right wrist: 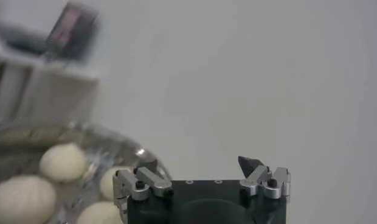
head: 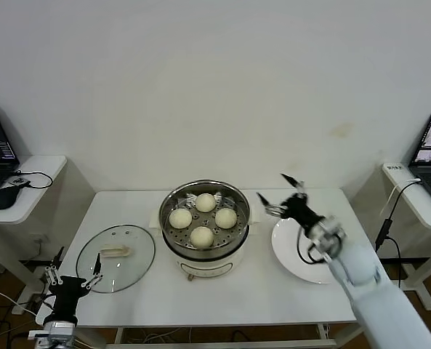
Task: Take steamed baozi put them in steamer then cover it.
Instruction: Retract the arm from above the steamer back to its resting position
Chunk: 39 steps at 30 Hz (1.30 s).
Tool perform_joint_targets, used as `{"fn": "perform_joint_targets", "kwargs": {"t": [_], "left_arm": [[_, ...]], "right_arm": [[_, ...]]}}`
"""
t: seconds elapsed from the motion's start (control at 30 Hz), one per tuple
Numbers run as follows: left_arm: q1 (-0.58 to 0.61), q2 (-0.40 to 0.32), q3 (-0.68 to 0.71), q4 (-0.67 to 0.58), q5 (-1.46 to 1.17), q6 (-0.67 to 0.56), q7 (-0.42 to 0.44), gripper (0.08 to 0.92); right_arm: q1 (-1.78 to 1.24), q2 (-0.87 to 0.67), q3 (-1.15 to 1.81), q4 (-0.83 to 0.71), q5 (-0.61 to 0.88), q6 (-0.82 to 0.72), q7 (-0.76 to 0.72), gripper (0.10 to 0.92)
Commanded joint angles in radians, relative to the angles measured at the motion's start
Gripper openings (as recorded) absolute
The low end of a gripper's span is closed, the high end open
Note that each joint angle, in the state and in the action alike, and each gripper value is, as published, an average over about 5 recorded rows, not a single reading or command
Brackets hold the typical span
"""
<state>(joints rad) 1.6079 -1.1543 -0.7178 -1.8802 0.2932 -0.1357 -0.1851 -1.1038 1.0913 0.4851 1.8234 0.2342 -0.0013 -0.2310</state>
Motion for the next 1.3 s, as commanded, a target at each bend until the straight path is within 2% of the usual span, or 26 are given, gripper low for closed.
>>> {"fn": "perform_joint_targets", "kwargs": {"t": [0.03,0.2,0.7,1.3], "left_arm": [[-0.077,0.076,-0.028,0.213,0.736,-0.065,0.038,0.823],[-0.133,0.083,-0.003,0.274,0.837,-0.057,0.056,0.823],[-0.363,0.099,0.111,0.421,0.840,-0.054,0.080,0.823],[-0.498,0.090,0.198,0.587,0.844,-0.058,0.076,0.823]], "right_arm": [[-0.425,0.318,0.446,0.123,-0.084,0.168,0.026,0.823],[-0.458,0.369,0.508,0.145,-0.090,0.171,0.051,0.823],[-0.531,0.402,0.530,0.131,-0.105,0.186,0.065,0.823],[-0.533,0.425,0.541,0.121,-0.105,0.181,0.049,0.823]]}}
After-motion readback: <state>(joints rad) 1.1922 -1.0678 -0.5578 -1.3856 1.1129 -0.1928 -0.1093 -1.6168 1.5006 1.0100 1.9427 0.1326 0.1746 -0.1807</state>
